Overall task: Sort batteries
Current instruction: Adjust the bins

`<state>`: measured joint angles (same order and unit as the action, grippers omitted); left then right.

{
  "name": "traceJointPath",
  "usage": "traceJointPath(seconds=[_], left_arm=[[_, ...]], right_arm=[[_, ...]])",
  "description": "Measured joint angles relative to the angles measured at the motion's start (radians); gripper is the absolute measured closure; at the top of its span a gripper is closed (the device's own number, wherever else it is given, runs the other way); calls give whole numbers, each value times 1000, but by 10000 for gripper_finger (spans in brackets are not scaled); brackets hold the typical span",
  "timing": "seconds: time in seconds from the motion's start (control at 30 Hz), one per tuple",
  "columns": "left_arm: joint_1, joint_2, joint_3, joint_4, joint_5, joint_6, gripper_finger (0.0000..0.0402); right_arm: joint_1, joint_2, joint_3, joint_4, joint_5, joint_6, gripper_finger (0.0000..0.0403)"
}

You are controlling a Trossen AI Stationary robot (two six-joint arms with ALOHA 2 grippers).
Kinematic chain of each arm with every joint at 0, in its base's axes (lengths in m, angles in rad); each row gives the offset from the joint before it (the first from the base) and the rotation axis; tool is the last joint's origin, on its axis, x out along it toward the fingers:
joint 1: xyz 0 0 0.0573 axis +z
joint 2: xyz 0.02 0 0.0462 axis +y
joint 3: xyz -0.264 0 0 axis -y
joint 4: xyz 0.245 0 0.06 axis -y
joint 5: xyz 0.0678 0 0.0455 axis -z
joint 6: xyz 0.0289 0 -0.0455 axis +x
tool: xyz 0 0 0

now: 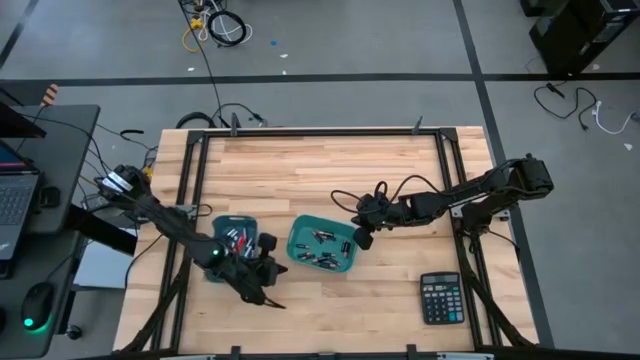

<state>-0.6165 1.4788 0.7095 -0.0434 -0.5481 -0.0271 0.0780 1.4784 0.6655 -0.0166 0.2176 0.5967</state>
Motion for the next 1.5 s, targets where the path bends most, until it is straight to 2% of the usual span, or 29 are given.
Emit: traceJointPath(seconds=[0.1,0.23,0.5,0.7,0.93,1.17,1.5], left_arm=[[27,0,-49,78,-1,1,401],[70,0,-88,122,-79,-33,401],[151,0,-115,112,-210,-59,401],[186,-7,-115,31,-271,-126,401],[174,-61,-115,14,-279,-159,401],[135,-189,-115,16,-295,-106,401],[22,-362,-115,24,-292,-56,401]], right_arm=[[0,0,0,0,0,-6,403],[0,0,0,-1,0,-16,403],[0,0,0,-11,-3,-16,403],[0,0,0,-53,-29,11,403],[27,0,0,-69,-51,37,403],[66,0,0,-70,-102,80,403],[163,0,0,-11,-110,112,403]])
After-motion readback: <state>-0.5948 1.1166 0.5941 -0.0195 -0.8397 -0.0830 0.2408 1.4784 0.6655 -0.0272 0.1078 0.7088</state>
